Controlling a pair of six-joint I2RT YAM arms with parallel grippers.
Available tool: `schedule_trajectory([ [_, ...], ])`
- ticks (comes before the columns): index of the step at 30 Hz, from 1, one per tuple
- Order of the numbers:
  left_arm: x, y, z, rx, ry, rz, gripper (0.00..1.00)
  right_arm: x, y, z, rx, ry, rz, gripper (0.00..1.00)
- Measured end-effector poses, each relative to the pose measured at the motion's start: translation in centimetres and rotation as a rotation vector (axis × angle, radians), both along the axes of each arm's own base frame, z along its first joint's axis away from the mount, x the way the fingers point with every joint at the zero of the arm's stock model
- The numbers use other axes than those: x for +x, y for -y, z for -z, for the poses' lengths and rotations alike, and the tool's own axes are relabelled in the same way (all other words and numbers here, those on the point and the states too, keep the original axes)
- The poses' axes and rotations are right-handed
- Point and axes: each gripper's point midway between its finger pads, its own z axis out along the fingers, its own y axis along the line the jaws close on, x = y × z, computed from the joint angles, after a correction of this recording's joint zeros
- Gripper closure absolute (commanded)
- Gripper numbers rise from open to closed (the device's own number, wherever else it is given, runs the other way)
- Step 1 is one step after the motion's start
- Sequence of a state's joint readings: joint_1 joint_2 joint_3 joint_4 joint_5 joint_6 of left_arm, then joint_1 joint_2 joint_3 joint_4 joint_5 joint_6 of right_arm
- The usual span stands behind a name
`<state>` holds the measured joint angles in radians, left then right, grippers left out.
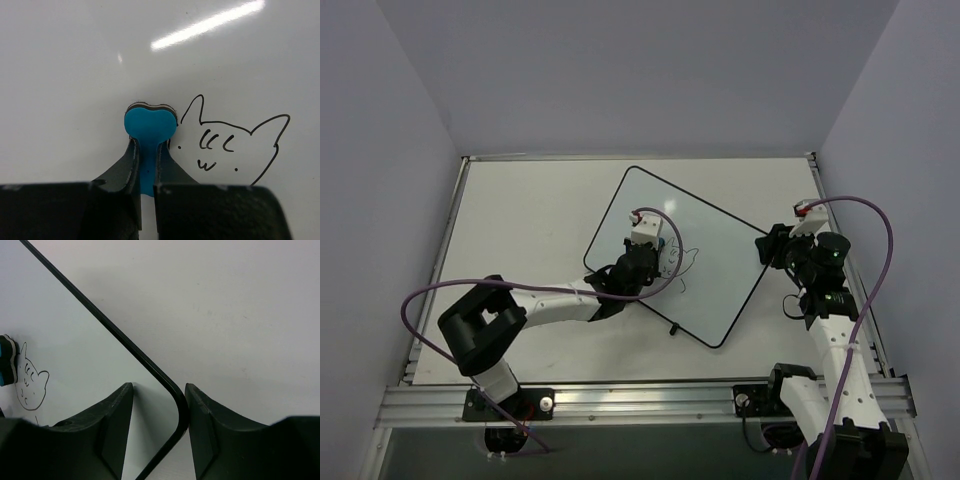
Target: Erase the whiteboard
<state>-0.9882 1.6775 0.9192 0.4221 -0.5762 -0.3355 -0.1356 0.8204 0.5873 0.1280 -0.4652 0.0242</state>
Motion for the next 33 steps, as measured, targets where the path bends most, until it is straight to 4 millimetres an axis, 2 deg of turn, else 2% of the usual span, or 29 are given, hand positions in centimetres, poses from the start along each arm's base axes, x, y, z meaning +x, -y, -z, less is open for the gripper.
schedule_trajectory([
  [7, -0.4, 0.2, 0.0, -0.036, -0.01, -0.036, 0.98, 0.0, -0.1, -0.1, -0.006, 0.002, -0.001, 0.59],
  [15, -1.8, 1.3, 0.3, -0.06, -0.026, -0.009, 0.98, -0.1, -0.2, -0.2, -0.011, 0.003, -0.003, 0.59],
  [20, -2.6, 3.8, -0.4, -0.056, -0.02, 0.046, 0.98, -0.1, -0.1, -0.2, -0.013, 0.002, 0.0, 0.59],
  [26, -3.9, 8.0, -1.9, -0.072, 0.006, 0.111, 0.98, -0.1, -0.2, -0.2, -0.017, 0.004, 0.003, 0.59],
  [28, -4.1, 8.4, -1.9, -0.063, 0.01, 0.107, 0.98, -0.1, -0.2, -0.2, -0.019, 0.004, 0.005, 0.59],
  [33, -3.8, 8.0, -1.8, -0.055, 0.013, 0.076, 0.98, -0.1, -0.3, -0.2, -0.025, 0.005, 0.004, 0.59],
])
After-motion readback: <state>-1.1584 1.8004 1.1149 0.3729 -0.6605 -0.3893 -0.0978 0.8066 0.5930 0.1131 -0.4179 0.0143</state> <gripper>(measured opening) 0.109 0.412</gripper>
